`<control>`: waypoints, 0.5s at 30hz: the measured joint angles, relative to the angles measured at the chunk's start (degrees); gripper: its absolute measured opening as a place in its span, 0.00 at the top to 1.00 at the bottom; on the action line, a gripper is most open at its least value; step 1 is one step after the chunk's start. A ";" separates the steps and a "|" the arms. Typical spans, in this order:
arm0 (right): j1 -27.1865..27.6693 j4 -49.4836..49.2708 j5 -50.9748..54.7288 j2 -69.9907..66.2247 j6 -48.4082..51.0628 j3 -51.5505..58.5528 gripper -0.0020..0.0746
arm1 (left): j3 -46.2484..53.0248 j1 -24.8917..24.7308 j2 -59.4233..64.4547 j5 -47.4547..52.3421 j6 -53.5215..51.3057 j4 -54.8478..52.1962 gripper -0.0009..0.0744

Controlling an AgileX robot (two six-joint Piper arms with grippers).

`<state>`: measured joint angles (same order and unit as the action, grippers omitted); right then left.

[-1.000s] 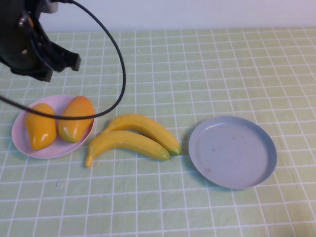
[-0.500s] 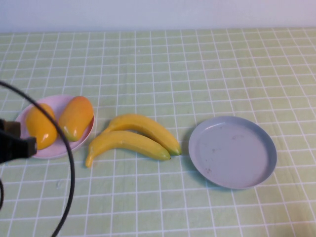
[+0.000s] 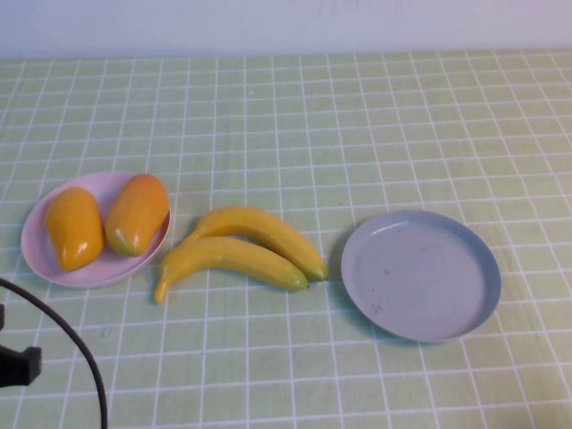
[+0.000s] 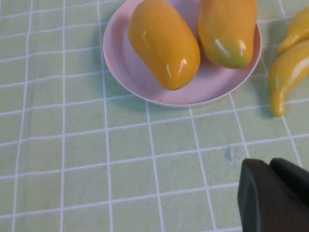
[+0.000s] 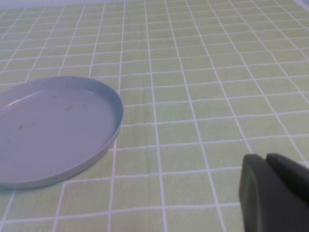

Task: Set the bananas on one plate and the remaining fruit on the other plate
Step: Put another type of fruit in the right plate

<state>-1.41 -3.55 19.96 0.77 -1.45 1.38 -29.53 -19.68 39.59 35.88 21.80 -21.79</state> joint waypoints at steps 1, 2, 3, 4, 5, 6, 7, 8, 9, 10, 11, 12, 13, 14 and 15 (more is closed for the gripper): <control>0.00 0.00 0.00 0.00 0.00 0.00 0.99 | 0.00 0.00 0.00 0.00 0.90 0.00 0.98; 0.00 0.00 0.00 0.00 0.00 0.00 0.99 | 0.14 0.00 0.00 -0.35 1.46 -0.14 0.98; 0.00 0.00 0.00 0.00 0.00 0.00 0.99 | 0.26 0.00 0.00 -0.98 1.61 -0.25 0.98; 0.00 0.00 0.00 0.00 0.00 0.00 0.99 | 0.83 0.00 -0.29 -2.48 1.61 -0.39 0.98; 0.00 0.00 0.00 0.00 0.00 0.00 0.99 | 1.60 0.00 -0.96 -4.22 1.32 -0.39 0.98; 0.00 0.00 0.00 0.00 0.00 0.00 0.99 | 2.47 0.00 -2.00 -5.93 0.79 -0.39 0.98; 0.00 0.00 0.00 0.00 0.00 0.00 0.99 | 3.84 0.11 -3.63 -7.78 -0.08 0.05 0.98; 0.00 0.00 0.00 0.00 0.00 0.00 0.99 | 5.08 0.42 -5.28 -10.32 -1.78 0.83 0.98; 0.00 0.00 0.00 0.00 0.00 0.00 0.99 | 6.79 1.08 -7.65 -12.94 -3.93 2.31 0.98; 0.00 0.00 0.00 0.00 0.00 0.00 0.99 | 8.69 2.01 -10.26 -15.65 -6.48 4.13 0.98; 0.00 0.00 0.00 0.00 0.00 0.00 0.99 | 10.73 3.21 -13.11 -17.97 -9.26 6.37 0.98; 0.00 0.00 0.00 0.00 0.00 0.00 0.99 | 12.84 4.60 -15.39 -20.19 -12.09 8.38 0.98; 0.00 0.00 0.00 0.00 0.00 0.00 0.99 | 14.99 6.14 -18.22 -22.04 -14.67 10.89 0.98; 0.00 0.00 0.00 0.00 0.00 0.00 0.99 | 17.06 7.69 -21.03 -23.38 -16.71 13.15 0.98; 0.00 0.00 0.00 0.00 0.00 0.00 0.99 | 18.65 8.91 -23.83 -24.38 -17.85 14.87 0.98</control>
<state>-1.41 -3.55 19.96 0.77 -1.45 1.38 -10.88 -10.77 15.76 11.50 3.95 -6.92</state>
